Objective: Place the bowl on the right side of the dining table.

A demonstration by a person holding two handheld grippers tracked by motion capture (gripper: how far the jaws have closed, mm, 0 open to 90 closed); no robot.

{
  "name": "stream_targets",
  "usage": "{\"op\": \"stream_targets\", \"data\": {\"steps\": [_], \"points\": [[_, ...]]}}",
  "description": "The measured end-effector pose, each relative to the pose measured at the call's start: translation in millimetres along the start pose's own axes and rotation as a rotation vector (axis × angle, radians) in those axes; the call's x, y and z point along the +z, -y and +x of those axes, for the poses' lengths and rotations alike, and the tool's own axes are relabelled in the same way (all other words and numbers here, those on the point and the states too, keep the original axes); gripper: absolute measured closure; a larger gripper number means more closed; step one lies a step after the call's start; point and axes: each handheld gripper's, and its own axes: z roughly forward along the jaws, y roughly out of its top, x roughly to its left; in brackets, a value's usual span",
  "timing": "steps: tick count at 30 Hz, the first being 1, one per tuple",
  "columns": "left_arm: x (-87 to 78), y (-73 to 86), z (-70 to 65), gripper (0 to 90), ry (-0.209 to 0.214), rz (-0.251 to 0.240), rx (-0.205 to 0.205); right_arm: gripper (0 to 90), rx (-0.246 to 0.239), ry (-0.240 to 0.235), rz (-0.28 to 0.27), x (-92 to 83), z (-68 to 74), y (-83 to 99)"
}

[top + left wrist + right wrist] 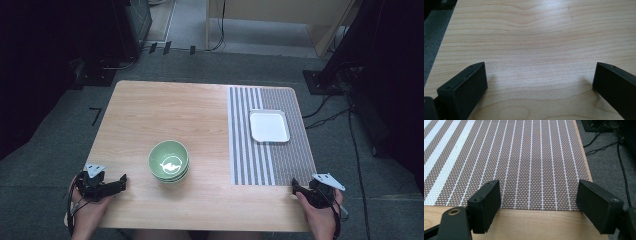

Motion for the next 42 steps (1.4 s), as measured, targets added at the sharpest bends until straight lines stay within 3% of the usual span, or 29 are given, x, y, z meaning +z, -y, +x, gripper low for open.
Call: {"op": "stream_targets", "data": {"steps": [10,17,32,35,42], "points": [[0.0,0.0,0.0,0.0,0.0,0.0,0.0,20.4,0.019,-0.003,0.001,-1.6,4.3,-1.8],[0.0,0.0,0.0,0.0,0.0,0.0,0.0,21.3,0.034,0.041,-0.032,-8.6,17.3,-16.9],[0.0,0.0,0.0,0.0,0.0,0.0,0.0,26.5,-0.002,-0.045,-0.105,-12.4,68.5,-59.8],[0.0,0.0,0.0,0.0,0.0,0.0,0.0,27.9,-0.017,-0.081,-0.116,-11.9,86.4,-71.6],[0.0,0.0,0.0,0.0,0.0,0.0,0.0,28.9,-0.039,-0.126,-0.138,-12.4,113.8,-87.8]]}}
